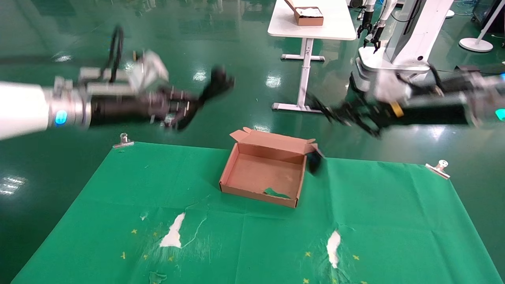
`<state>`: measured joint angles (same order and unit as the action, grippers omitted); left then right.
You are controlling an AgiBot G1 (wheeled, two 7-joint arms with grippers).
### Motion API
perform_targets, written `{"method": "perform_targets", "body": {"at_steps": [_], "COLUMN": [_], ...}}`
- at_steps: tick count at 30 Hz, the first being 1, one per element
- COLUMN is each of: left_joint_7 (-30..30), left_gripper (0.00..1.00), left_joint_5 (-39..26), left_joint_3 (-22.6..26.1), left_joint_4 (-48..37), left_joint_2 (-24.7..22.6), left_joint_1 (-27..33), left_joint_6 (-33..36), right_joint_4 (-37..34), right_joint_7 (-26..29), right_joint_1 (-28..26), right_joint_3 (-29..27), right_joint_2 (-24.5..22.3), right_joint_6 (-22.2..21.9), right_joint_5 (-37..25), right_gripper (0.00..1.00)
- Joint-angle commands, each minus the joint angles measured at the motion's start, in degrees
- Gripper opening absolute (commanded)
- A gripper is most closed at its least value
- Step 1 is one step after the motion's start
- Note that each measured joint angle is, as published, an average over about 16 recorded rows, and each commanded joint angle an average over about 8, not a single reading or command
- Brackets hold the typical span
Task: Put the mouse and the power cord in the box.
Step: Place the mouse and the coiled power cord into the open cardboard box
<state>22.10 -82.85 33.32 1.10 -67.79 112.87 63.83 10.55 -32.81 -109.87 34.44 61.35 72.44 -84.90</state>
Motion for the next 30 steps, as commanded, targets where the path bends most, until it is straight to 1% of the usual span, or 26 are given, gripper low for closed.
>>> {"method": "perform_targets", "body": {"at_steps": [1,3,5,10,13,16,20,24,27,30], "left_joint_7": [-2.4,-3.3,-3.7,-2.6,-1.4,0.1,2.4,4.7,5.6,5.5], "left_gripper": [0.0,0.0,0.0,0.0,0.0,0.0,0.0,0.0,0.0,0.0], "left_joint_5": [1.7,2.1,2.3,2.7,2.8,2.3,1.5,0.8,1.0,1.2], "left_joint_3": [-1.2,-1.5,-1.6,-1.9,-2.0,-1.7,-1.0,-0.5,-0.1,0.8], "left_joint_4": [-0.3,-0.2,0.0,0.8,0.9,0.9,0.9,1.9,4.1,7.3], "left_joint_2": [-1.1,-2.4,-3.5,-5.6,-6.2,-6.5,-7.4,-9.2,-10.3,-10.7], "left_joint_1": [1.8,3.1,4.1,5.1,4.7,3.9,1.9,-1.1,-4.1,-7.4], "left_joint_6": [-1.9,-4.4,-6.6,-10.0,-10.1,-9.1,-7.8,-8.9,-11.3,-14.1], "right_joint_4": [0.5,-0.6,-2.3,-6.7,-7.5,-6.6,-5.2,-5.3,-6.0,-6.5], "right_joint_7": [1.1,0.7,0.0,-1.1,-1.4,-1.6,-1.2,-0.3,0.6,1.4], "right_joint_1": [-1.8,-1.2,0.0,4.7,7.8,10.3,11.3,9.3,6.0,1.3], "right_joint_3": [-0.3,-0.8,-1.2,-1.7,-1.6,-1.2,-0.9,-0.7,-0.4,0.9], "right_joint_2": [1.5,4.3,7.3,13.9,15.9,16.5,16.3,14.5,11.4,6.8], "right_joint_6": [-0.4,-2.4,-5.7,-18.3,-24.6,-27.7,-29.4,-28.7,-24.9,-17.2], "right_joint_5": [0.5,1.2,1.8,2.3,2.2,2.0,2.1,2.3,2.0,0.2], "right_gripper": [0.0,0.0,0.0,0.0,0.0,0.0,0.0,0.0,0.0,0.0]}}
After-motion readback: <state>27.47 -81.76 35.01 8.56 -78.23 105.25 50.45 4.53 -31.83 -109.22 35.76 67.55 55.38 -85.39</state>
